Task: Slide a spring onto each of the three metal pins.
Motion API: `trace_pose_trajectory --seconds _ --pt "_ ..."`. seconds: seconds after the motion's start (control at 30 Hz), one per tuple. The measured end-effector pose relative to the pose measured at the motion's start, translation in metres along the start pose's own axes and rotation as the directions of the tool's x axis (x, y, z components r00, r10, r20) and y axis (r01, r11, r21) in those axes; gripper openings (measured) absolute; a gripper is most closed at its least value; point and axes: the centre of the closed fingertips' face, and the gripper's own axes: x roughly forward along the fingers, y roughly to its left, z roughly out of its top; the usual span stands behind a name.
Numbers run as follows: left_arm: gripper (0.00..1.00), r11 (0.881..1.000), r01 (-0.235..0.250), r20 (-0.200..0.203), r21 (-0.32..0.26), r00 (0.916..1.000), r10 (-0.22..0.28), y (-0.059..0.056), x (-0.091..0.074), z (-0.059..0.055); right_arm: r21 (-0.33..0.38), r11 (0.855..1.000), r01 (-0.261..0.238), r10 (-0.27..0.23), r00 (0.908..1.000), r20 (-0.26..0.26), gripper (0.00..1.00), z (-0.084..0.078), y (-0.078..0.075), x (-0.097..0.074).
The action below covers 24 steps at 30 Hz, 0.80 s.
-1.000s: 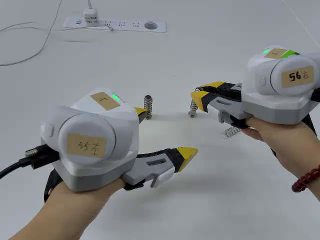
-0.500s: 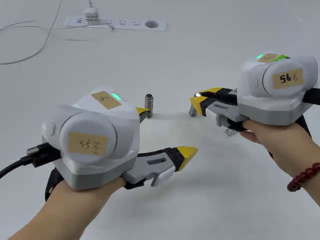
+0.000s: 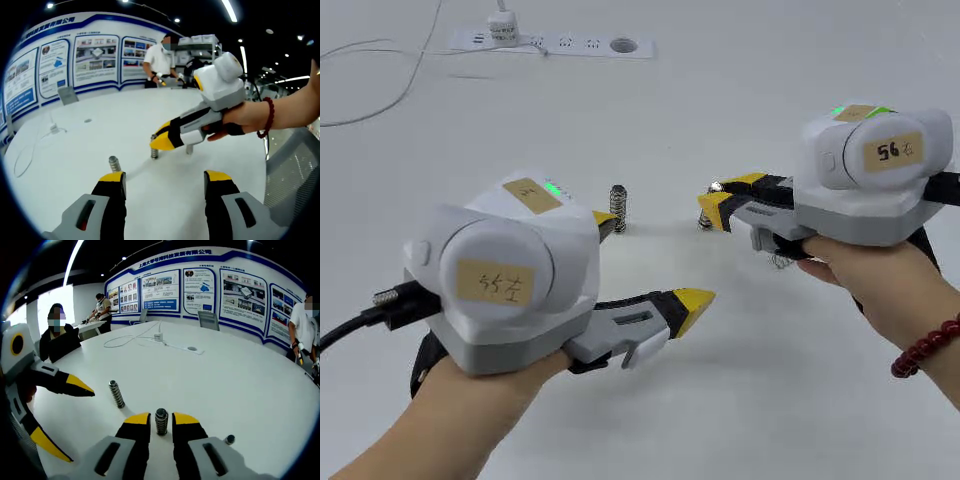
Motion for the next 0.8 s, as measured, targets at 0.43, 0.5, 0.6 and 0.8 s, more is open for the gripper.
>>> trace_pose_trajectory --seconds 0.43,0.5,0.6,0.8 --pt "0.64 1.000 0.003 0.005 0.001 1.0000 -0.003 -0.001 0.001 0.002 0.015 1.000 -0.010 0.009 0.9997 0.023 0.23 0.009 0.004 -0.012" --pt "0.64 1.000 0.004 0.008 0.001 1.0000 -0.004 -0.001 0.001 0.003 0.025 1.000 -0.003 0.003 0.9999 0.015 0.25 0.009 0.003 -0.015" --pt "0.64 1.000 0.004 0.009 0.000 0.9999 -0.004 -0.001 0.002 0.004 0.042 0.999 0.002 -0.003 0.9997 0.026 0.27 0.012 0.001 -0.021" --pt "0.63 1.000 0.013 0.011 0.006 0.9999 -0.013 -0.003 0.004 0.007 0.083 0.997 0.010 -0.013 0.9993 0.036 0.33 0.015 -0.004 -0.033"
